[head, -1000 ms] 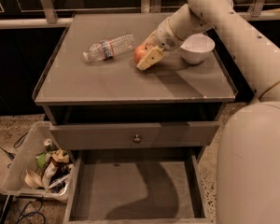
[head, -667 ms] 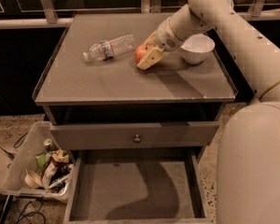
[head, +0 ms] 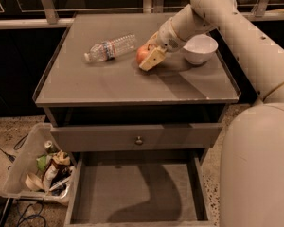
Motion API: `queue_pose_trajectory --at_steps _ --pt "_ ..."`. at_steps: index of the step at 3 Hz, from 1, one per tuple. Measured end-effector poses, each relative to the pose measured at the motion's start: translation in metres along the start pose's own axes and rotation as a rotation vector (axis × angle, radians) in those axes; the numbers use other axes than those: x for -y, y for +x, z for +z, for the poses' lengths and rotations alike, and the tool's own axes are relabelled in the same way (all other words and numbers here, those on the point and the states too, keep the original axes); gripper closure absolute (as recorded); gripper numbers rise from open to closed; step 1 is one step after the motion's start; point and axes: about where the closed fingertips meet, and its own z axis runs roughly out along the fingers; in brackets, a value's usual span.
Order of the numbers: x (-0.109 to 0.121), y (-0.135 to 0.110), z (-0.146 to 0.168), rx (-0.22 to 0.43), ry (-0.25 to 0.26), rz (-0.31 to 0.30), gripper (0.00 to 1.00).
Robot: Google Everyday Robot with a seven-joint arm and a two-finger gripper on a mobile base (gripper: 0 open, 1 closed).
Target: Place apple into middle drawer
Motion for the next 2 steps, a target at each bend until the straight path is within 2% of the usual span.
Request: queue_pose_trajectory --at_steps 1,2 --pt "-0.005 -0.004 -0.010 -0.007 0.018 -0.016 1.00" --pt "-0.014 -0.013 -0.034 0.011 0.052 -0.046 1.00"
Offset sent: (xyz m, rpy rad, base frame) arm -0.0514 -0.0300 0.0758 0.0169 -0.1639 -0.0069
